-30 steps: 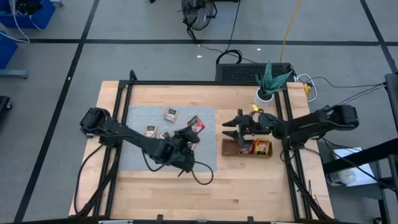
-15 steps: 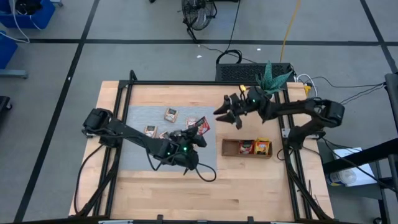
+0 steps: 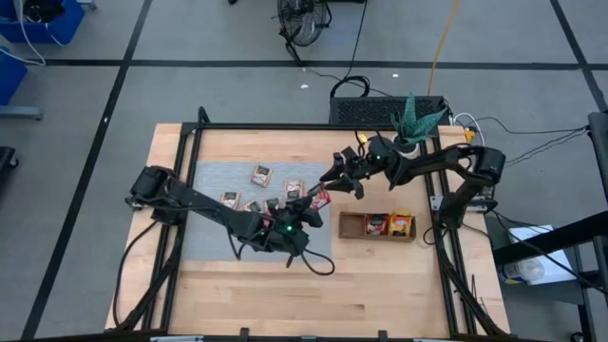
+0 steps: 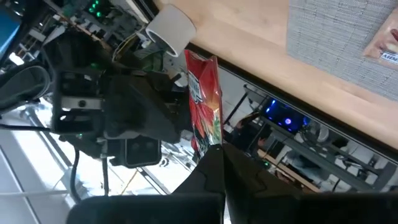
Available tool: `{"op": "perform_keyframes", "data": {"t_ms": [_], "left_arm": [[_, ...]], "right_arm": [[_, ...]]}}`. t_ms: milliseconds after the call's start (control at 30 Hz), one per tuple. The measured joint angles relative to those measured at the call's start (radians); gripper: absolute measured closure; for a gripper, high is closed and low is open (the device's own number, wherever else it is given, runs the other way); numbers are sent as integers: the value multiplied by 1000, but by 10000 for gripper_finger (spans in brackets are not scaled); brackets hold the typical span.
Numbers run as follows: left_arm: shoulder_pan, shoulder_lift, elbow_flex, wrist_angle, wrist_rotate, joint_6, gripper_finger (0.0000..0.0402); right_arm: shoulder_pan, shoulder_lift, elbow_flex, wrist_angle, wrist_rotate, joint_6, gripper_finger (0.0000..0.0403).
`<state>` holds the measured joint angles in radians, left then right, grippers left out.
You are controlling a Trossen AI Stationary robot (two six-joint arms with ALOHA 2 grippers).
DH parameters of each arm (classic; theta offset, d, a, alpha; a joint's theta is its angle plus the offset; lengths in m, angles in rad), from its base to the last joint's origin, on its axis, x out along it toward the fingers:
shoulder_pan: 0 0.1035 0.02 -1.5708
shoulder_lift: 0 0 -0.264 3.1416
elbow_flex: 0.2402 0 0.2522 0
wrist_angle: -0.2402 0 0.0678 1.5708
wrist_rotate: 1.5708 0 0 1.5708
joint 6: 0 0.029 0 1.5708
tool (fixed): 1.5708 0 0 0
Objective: Pick & Place Tea
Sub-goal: Put the red tea bag into the middle section of the wooden organizer
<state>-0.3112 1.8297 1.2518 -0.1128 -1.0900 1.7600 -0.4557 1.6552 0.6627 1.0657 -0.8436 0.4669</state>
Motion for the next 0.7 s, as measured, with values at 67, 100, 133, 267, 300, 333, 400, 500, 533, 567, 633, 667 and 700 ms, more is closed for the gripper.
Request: {"op": "perform_keyframes", "data": {"t_ms": [67,100,133,267,300,333,400,500,533,567,633,667,700], "left_arm": [[6,0,0,7,3,2,401],[10,0,0,7,3,1,401],[11,0,0,7,7,1,401],[16,0,0,7,18,0,401],[16,0,0,7,20,0,401],[16,0,0,6,21,0,401],[19,0,0,6,24,-5,401],[22,0,0,6,27,-8,401],[22,0,0,6,28,-8,401],[23,0,0,6,31,-9,401],[23,0,0,7,42,-14,401],[22,0,0,7,46,-15,401],[22,0,0,8,47,-14,401]], "right_arm": [[6,4,2,14,-10,14,231],[9,4,2,18,-15,15,232],[12,3,2,23,-14,13,232],[16,2,2,40,-24,18,233],[18,2,2,42,-24,19,234],[19,2,2,40,-24,18,237],[24,2,2,37,-24,16,244],[33,2,2,38,-24,2,262],[35,2,2,37,-24,-5,270],[39,2,2,37,-23,-9,278],[44,2,2,38,-21,-20,295],[45,2,2,37,-21,-31,304],[46,2,2,37,-21,-41,314]]}}
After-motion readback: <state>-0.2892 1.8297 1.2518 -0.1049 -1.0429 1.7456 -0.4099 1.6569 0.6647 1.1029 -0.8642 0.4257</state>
